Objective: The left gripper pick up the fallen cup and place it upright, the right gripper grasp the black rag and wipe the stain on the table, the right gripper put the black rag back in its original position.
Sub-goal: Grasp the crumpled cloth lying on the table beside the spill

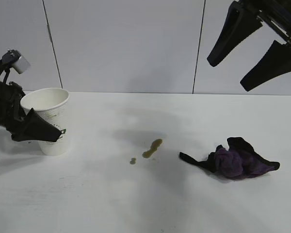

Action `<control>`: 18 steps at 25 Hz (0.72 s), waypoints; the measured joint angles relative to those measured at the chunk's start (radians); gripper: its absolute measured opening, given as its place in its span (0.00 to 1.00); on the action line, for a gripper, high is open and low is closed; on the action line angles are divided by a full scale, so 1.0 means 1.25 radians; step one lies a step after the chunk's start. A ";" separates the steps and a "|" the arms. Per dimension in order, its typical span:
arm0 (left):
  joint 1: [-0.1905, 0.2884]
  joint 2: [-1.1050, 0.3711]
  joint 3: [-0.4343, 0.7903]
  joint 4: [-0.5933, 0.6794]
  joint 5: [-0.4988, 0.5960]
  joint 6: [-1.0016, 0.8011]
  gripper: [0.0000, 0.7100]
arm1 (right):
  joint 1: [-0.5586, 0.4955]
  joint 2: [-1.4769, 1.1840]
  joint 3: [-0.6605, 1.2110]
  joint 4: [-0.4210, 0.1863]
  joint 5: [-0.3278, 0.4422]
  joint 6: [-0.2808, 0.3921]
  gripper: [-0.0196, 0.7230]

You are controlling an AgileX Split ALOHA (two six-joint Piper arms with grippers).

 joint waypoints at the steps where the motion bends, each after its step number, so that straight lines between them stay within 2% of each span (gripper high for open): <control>1: 0.000 -0.008 0.001 0.055 -0.013 -0.071 0.97 | 0.000 0.000 0.000 0.000 0.000 0.000 0.64; 6: 0.002 -0.082 0.001 0.393 -0.063 -0.511 0.96 | 0.000 0.000 0.000 0.000 0.000 0.000 0.64; 9: 0.023 -0.161 0.002 0.591 -0.078 -0.790 0.94 | 0.000 0.000 0.000 0.000 0.000 0.000 0.64; 12: 0.076 -0.259 0.004 0.754 -0.079 -1.053 0.93 | 0.000 0.000 0.000 0.000 0.000 0.000 0.64; 14: 0.134 -0.337 0.005 0.839 -0.080 -1.223 0.93 | 0.000 0.000 0.000 0.000 0.000 0.000 0.64; 16: 0.193 -0.434 0.004 0.876 -0.080 -1.342 0.93 | 0.000 0.000 0.000 0.000 0.000 -0.001 0.64; 18: 0.246 -0.534 0.002 0.887 -0.077 -1.395 0.93 | 0.000 0.000 0.000 0.000 0.000 -0.001 0.64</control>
